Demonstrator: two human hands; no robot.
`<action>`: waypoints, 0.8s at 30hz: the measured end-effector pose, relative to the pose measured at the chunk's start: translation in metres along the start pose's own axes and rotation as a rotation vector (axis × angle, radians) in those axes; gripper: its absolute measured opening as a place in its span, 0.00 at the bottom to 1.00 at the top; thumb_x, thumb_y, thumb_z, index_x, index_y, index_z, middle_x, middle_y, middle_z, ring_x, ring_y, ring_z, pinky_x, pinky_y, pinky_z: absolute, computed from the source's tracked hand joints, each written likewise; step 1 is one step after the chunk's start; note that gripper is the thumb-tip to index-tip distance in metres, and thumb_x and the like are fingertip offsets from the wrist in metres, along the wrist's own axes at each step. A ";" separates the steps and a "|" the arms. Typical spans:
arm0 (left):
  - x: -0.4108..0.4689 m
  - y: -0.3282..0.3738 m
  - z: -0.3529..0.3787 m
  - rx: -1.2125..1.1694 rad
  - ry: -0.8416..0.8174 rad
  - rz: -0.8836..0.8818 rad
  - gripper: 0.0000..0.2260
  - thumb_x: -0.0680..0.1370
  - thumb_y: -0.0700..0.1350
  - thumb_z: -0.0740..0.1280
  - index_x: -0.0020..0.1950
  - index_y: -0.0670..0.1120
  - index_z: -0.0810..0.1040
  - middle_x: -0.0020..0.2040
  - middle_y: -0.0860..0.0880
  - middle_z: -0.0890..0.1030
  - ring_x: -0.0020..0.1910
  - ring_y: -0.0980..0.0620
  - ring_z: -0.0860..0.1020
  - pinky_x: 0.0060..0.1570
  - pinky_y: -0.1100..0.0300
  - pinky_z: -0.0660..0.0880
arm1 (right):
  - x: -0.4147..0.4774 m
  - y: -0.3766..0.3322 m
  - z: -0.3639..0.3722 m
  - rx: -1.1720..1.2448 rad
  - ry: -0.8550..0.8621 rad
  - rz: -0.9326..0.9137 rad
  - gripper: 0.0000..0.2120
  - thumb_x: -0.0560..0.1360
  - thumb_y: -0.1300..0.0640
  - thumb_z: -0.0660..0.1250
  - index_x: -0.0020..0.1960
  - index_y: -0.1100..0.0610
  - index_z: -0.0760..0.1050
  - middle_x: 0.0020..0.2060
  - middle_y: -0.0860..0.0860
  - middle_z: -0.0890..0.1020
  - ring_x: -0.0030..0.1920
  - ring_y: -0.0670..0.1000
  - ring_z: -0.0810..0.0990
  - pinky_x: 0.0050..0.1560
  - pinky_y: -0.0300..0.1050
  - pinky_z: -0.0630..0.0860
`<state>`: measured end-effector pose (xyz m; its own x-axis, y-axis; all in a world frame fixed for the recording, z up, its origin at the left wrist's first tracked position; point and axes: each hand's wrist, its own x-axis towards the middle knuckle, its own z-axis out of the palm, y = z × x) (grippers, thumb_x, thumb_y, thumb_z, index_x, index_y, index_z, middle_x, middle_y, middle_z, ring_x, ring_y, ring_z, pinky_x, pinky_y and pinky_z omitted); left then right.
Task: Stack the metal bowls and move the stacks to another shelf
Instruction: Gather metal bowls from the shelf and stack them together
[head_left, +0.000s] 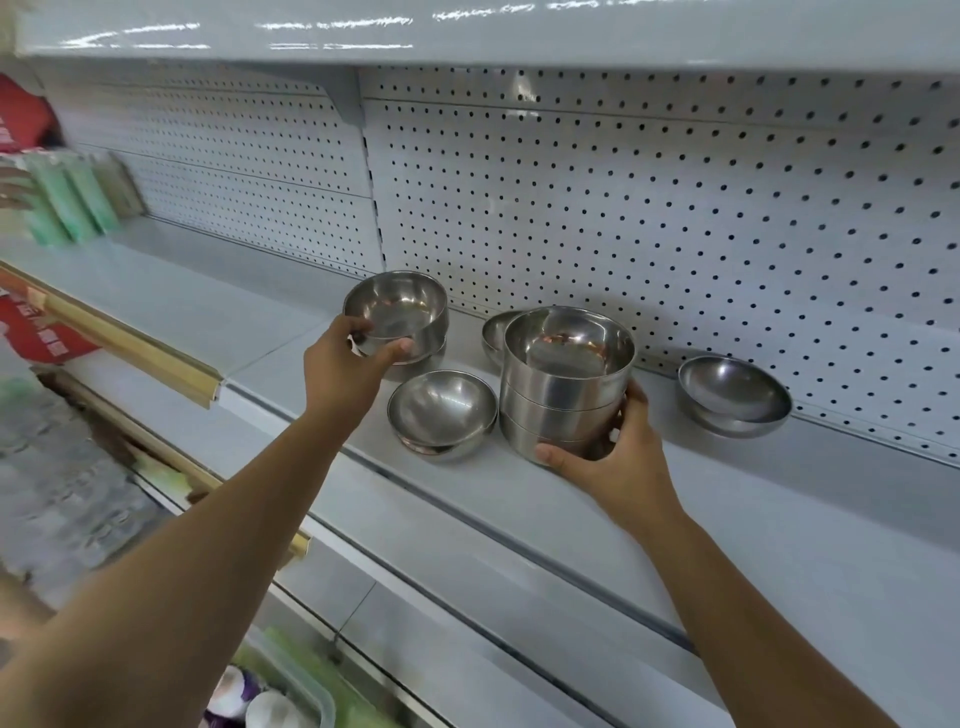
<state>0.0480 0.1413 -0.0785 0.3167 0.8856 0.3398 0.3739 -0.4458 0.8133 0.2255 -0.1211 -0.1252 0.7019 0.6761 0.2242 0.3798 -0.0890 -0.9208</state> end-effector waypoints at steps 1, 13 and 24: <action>-0.002 0.002 -0.001 -0.018 0.009 0.012 0.25 0.70 0.57 0.79 0.61 0.46 0.80 0.53 0.51 0.81 0.50 0.52 0.78 0.44 0.69 0.69 | 0.000 0.000 0.000 -0.005 0.000 -0.002 0.56 0.61 0.48 0.87 0.79 0.44 0.56 0.58 0.30 0.72 0.53 0.19 0.71 0.47 0.20 0.72; -0.035 0.065 -0.014 -0.359 0.000 0.161 0.15 0.70 0.51 0.81 0.53 0.51 0.82 0.49 0.58 0.84 0.53 0.58 0.82 0.56 0.64 0.78 | -0.001 -0.001 0.000 -0.026 0.002 -0.009 0.58 0.60 0.45 0.86 0.80 0.45 0.55 0.59 0.27 0.69 0.53 0.19 0.70 0.46 0.18 0.70; -0.058 0.126 0.006 -0.532 -0.271 0.179 0.15 0.71 0.47 0.81 0.52 0.45 0.82 0.51 0.43 0.86 0.51 0.45 0.85 0.50 0.52 0.82 | -0.002 -0.003 0.000 0.018 -0.013 -0.036 0.58 0.58 0.41 0.86 0.79 0.43 0.56 0.63 0.32 0.73 0.60 0.28 0.74 0.56 0.25 0.74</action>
<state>0.0818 0.0330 0.0009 0.5704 0.7076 0.4171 -0.1688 -0.3960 0.9026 0.2236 -0.1223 -0.1230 0.6804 0.6878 0.2529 0.3934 -0.0516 -0.9179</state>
